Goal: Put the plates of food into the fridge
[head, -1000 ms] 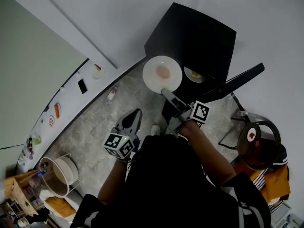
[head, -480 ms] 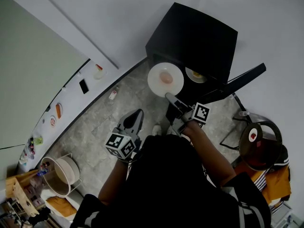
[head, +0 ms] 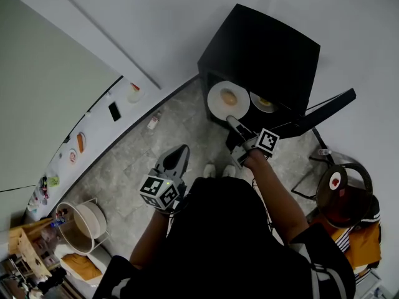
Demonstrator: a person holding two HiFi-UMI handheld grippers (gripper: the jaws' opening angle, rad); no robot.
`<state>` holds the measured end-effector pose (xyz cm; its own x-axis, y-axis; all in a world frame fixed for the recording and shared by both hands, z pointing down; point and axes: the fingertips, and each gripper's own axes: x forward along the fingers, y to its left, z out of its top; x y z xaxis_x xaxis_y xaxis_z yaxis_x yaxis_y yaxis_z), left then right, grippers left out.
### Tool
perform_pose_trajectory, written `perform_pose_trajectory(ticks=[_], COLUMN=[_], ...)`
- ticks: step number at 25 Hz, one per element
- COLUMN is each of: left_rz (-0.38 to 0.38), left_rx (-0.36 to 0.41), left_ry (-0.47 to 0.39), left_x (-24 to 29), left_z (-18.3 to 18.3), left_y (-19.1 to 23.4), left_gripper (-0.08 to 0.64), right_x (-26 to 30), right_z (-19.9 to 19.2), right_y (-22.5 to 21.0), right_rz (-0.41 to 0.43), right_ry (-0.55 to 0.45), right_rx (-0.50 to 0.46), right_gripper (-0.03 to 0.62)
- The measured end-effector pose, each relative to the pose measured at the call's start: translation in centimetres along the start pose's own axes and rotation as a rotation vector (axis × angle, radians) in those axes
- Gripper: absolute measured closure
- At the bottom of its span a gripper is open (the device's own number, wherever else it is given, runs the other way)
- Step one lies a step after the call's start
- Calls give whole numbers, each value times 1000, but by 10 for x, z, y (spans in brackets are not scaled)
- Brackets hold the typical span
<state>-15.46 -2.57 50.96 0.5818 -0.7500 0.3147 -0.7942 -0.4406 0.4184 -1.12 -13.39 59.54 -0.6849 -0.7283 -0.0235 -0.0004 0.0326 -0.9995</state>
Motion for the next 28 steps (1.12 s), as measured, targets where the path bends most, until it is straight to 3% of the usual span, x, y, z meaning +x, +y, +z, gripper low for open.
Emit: perform_pose_trajectory(ticks=[14,28], left_rz=[23,30], left_rx=[-19,-27], left_ry=[8,16], left_x=[4,8], left_z=[3,6], left_y=[19,31], left_gripper=[537,537], right_x=[31,50], right_z=[31,67], right_y=[-49,-64], right_rz=[-83,-127], right_ry=[-80,-172], right_rx=[29,49], right_gripper=[549,552])
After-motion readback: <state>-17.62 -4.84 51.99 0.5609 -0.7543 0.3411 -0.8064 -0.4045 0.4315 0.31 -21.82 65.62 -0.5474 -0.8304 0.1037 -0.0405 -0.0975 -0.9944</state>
